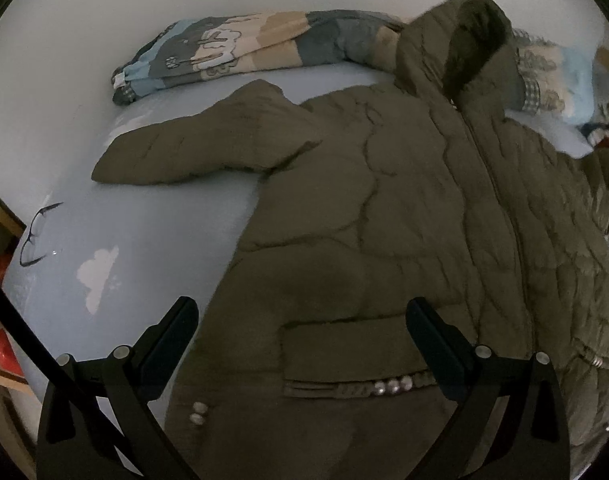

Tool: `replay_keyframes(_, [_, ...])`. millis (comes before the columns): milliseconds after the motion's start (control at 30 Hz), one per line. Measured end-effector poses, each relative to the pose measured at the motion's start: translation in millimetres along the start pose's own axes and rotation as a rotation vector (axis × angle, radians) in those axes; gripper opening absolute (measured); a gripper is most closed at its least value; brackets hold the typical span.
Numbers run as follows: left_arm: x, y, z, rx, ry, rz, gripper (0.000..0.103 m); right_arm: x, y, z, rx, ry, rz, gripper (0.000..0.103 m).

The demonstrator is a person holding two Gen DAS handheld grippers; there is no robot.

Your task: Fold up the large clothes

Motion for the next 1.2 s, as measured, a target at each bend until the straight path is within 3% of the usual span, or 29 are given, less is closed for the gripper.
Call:
replay_keyframes(233, [-21,8,0,-0.002,0.059,0.025,0.103,-121,22,47,-0.031,0.121,-0.133,0.014])
replay_keyframes(500, [-33,8,1,-0.017,0.091,0.039,0.103,-251,-9,161,-0.163,0.272,-0.26,0.014])
replay_keyframes(733, [-33,6,1,-0.024,0.089,0.04,0.103,-309,-79,284,-0.348,0.313,-0.301,0.013])
replay_keyframes(900, [-33,-1,2,-0.045,0.089,0.043,0.103,-325,-116,344,-0.436,0.328,-0.326,0.014])
replay_keyframes(1000, [-32,-2,2,-0.049,0.089,0.046,0.103,-335,-127,369,-0.516,0.358,-0.343,0.02])
replay_keyframes(1067, [-30,-2,2,-0.046,0.087,0.048,0.103,-338,-124,370,-0.53,0.383,-0.372,0.033])
replay_keyframes(1200, [-26,-4,3,-0.05,0.081,0.05,0.103,-320,-98,334,-0.435,0.363,-0.453,0.057])
Point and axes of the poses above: each gripper's, at about its wrist camera, not at the fingertips, and y roughly against the way its jaws point, x to its right, z to its underside, the point moved 6 cm from there along -y, roughly the way its jaws point, and after that the axes turned 9 degrees about z, right-handed, at the moved point
